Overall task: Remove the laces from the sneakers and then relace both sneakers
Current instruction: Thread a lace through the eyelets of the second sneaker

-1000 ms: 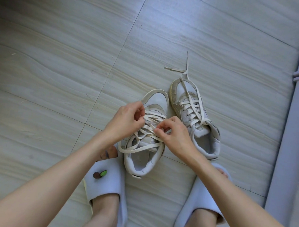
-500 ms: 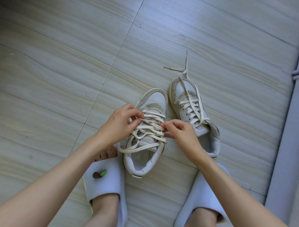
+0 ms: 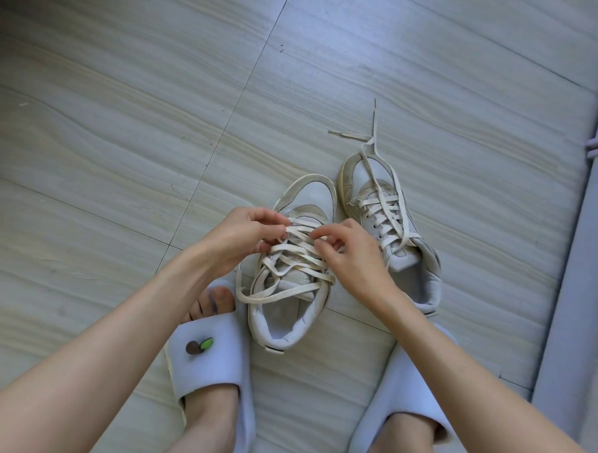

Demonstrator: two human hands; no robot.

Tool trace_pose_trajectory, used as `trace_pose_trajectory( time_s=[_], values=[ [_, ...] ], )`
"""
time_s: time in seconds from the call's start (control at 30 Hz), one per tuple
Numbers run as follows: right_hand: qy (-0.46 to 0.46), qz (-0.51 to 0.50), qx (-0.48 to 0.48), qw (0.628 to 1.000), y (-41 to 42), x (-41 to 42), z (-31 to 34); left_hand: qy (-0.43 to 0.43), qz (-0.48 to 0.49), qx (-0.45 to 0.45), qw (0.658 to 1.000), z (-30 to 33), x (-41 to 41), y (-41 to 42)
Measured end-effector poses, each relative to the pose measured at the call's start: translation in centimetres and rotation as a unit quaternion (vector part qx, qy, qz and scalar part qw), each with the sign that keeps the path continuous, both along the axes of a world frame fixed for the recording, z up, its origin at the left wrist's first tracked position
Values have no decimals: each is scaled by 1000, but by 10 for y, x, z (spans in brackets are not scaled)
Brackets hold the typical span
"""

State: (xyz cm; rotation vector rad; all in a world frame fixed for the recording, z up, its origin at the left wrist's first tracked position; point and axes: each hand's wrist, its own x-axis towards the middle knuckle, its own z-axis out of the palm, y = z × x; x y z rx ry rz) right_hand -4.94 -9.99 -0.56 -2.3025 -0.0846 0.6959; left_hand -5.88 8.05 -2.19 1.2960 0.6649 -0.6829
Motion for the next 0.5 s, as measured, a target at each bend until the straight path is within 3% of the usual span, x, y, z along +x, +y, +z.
trace_pose_trajectory(
  time_s=[0.23,0.5],
  values=[
    [18,117,-78,990,8,22,2,12,5,-26,1000,-5,-3,2],
    [29,61,-74,995,5,9,3,-47,-31,59,997,-2,-5,-1]
  ],
)
